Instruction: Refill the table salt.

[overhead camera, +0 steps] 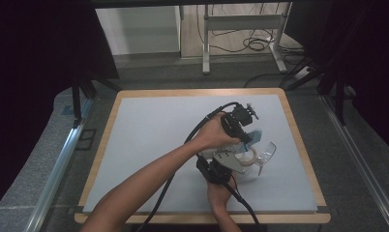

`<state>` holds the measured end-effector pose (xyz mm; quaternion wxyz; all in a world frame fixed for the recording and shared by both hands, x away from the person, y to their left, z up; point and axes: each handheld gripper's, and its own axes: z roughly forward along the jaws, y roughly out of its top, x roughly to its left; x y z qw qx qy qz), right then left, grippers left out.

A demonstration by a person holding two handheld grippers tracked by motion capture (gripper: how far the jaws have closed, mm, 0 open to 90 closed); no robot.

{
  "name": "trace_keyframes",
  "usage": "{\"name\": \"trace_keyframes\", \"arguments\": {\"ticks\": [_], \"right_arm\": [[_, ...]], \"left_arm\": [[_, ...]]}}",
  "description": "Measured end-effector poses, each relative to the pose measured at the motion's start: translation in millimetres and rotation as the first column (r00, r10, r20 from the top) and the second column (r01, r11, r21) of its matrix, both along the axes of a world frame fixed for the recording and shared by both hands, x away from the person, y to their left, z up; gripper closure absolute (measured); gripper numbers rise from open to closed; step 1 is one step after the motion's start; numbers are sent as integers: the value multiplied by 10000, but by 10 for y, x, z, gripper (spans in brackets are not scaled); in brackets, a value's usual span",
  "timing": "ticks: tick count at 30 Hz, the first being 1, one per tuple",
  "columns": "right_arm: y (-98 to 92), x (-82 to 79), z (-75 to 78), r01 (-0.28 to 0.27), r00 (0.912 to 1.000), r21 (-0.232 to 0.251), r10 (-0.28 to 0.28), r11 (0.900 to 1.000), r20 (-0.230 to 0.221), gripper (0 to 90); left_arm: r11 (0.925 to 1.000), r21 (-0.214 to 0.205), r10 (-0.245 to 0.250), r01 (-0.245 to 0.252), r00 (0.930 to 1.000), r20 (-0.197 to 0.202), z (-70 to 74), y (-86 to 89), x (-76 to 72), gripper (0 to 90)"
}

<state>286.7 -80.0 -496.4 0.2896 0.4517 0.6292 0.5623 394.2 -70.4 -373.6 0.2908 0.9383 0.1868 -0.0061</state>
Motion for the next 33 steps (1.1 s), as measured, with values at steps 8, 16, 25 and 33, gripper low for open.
{"name": "trace_keyframes", "arguments": {"ticks": [8,16,25,33], "right_arm": [[-8,4,15,27,10000,171,-26,9998,-26,531],[-14,5,24,74,9999,460,-69,9989,-107,533],[-14,7,38,93,9999,452,-91,9989,-44,533],[-13,10,45,101,9999,471,-99,9988,-25,533]], "left_arm": [[10000,74,-36,36,10000,-9,5,-14,9,899],[9999,108,-70,70,10000,7,9,-33,0,899],[9999,95,-76,76,10000,58,29,-32,-6,899],[9999,101,-73,72,10000,61,32,-37,-10,899]]}}
